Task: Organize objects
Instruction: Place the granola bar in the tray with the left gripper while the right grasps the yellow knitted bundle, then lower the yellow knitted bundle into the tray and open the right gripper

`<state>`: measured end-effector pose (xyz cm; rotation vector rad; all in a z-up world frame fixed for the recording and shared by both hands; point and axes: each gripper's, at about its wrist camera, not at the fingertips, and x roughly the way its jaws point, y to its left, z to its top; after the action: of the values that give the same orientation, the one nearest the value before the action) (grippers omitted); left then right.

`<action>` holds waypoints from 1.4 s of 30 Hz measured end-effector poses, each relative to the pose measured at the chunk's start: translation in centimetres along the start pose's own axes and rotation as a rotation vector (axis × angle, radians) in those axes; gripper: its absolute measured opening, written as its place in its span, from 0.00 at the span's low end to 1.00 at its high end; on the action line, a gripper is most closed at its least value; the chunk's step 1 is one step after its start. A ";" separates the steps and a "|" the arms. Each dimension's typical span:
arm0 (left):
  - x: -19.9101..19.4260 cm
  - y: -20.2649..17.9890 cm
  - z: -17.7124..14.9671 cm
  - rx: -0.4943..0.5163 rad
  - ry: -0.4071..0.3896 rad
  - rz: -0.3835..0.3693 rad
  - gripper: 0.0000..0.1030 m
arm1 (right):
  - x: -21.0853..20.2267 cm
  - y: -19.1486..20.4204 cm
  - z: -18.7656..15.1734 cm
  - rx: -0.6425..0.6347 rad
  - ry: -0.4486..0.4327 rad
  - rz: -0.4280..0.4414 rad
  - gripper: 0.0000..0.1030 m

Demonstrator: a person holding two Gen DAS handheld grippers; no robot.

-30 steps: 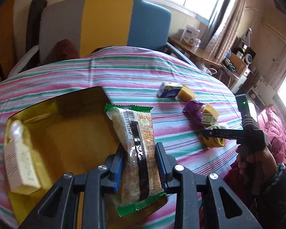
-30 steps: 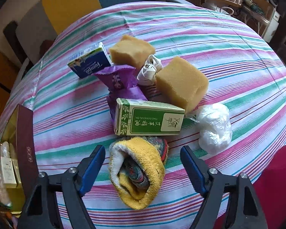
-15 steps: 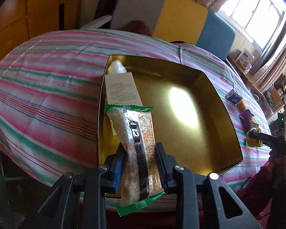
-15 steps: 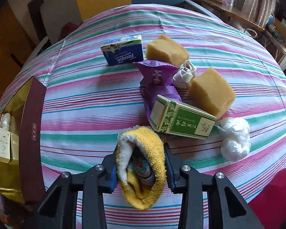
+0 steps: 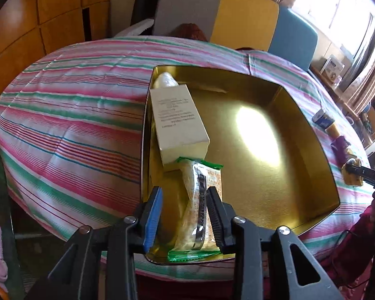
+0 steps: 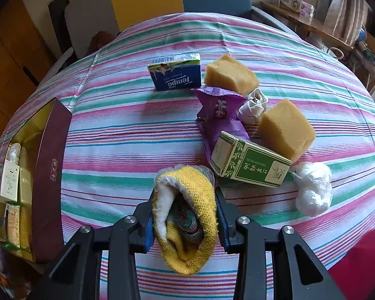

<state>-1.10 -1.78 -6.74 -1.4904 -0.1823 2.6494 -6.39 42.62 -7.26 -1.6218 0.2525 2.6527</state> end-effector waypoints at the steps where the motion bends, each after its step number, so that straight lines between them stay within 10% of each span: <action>1: -0.2 0.2 0.0 -0.004 -0.010 0.000 0.35 | -0.3 0.0 0.0 -0.001 -0.015 0.005 0.38; 13: -2.8 -0.3 0.9 0.017 -0.125 0.060 0.35 | -3.5 2.8 -0.8 -0.016 -0.116 0.049 0.38; 24: -3.0 0.7 0.5 -0.007 -0.125 0.087 0.35 | -7.4 14.8 -1.5 -0.281 -0.195 0.256 0.38; 42: -2.7 3.6 0.0 -0.087 -0.108 0.097 0.35 | 0.8 30.8 -7.5 -0.609 0.088 0.363 0.41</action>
<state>0.21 -5.69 -5.04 -1.4154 -0.2427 2.8365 -3.31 11.09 -7.41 -2.0143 -0.3338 3.1442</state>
